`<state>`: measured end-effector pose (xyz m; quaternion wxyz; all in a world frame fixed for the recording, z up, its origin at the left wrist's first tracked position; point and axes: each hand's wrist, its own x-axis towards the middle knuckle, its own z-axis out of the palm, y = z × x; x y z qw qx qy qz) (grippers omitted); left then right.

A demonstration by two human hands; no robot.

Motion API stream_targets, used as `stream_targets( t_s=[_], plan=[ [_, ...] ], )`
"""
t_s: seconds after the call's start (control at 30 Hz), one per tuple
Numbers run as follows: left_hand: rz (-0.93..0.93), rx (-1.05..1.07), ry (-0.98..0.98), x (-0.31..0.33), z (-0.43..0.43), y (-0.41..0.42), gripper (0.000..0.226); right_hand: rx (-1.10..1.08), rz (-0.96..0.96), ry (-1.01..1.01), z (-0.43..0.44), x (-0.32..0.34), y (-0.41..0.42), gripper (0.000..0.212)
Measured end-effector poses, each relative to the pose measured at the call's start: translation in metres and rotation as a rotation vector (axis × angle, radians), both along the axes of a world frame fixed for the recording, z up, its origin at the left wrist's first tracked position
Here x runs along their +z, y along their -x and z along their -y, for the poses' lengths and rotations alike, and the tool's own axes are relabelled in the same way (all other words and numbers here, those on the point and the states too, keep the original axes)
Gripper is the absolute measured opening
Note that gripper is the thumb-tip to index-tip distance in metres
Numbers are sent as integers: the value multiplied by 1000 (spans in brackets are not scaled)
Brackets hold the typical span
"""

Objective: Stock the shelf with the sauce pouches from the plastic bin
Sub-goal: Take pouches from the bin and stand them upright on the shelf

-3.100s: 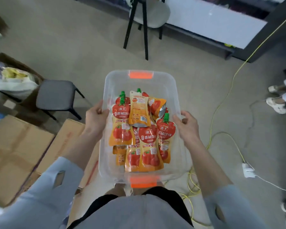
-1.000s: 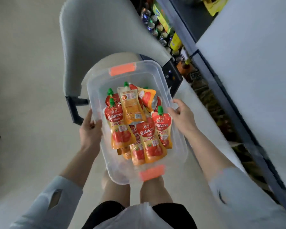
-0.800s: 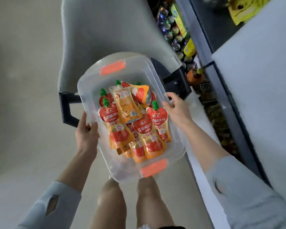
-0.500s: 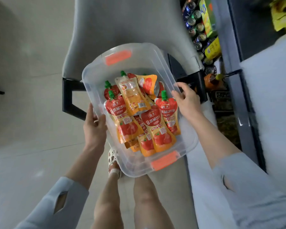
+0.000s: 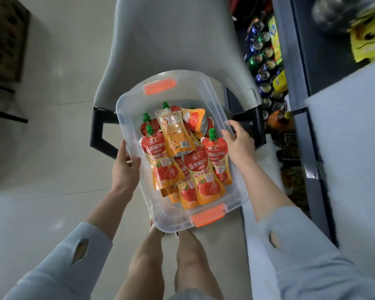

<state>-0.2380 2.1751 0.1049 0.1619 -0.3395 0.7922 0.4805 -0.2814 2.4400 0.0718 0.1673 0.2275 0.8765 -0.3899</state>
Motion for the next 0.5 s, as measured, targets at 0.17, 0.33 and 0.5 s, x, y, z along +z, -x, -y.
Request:
stream_targets(
  t_s=[0.17,0.33,0.5],
  plan=[
    [-181,-408,532,-11,-31,3,79,15,-12,-50,6,-1,-3,40],
    [-23,-581,397,-47,-64,52,84,67,-99,-251,20,0,-20,45],
    [137,-510,344,-64,-82,81,118,41,-264,-362,32,4,-62,50]
  ],
)
